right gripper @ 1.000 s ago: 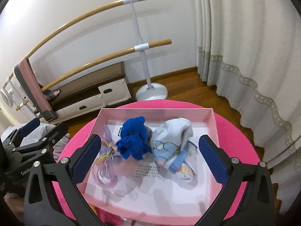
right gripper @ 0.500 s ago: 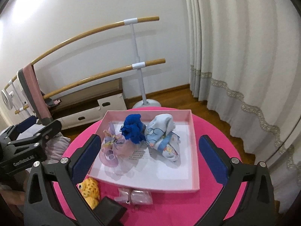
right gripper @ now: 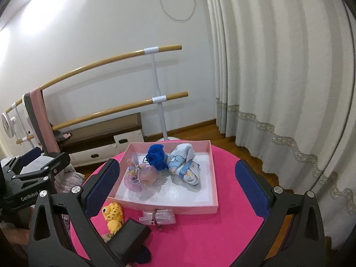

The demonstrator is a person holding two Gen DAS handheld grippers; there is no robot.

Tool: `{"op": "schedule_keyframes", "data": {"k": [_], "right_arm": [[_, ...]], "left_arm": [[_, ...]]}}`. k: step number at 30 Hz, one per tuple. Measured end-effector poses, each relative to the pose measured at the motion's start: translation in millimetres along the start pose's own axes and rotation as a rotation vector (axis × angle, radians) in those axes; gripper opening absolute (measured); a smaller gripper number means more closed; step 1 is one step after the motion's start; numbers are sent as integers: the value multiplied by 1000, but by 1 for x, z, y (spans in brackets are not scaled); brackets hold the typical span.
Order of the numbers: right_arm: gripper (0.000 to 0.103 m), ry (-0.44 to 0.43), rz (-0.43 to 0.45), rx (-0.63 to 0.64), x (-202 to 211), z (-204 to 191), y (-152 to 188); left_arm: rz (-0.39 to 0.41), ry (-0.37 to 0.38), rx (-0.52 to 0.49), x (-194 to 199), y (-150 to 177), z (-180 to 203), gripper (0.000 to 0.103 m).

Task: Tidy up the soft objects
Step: 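Withdraw both tools from the box toward the remaining items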

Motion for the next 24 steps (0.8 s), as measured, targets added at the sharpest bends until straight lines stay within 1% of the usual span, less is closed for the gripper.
{"op": "schedule_keyframes", "data": {"k": [3, 7, 13, 21, 24], "right_arm": [[103, 12, 18, 2, 16, 0, 7], [103, 25, 22, -2, 30, 4, 18], [103, 42, 21, -14, 41, 10, 29], [103, 39, -4, -11, 38, 9, 38], [103, 37, -8, -9, 37, 6, 39]], "left_arm": [[11, -9, -10, 20, 13, 0, 103], [8, -3, 4, 45, 32, -4, 103], [-17, -9, 6, 59, 44, -10, 103], [-30, 3, -1, 62, 36, -6, 103], [-34, 3, 1, 56, 32, -7, 103]]}}
Point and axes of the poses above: each gripper's, at about its wrist camera, not at the fingertips, and x roughly against the way its jaws point, z to its right, y to its underside, the point moved 2 cm from there along -x, roughly the way its jaws point, and after that the axes turned 2 degrees about -x, right-handed, at the moved point
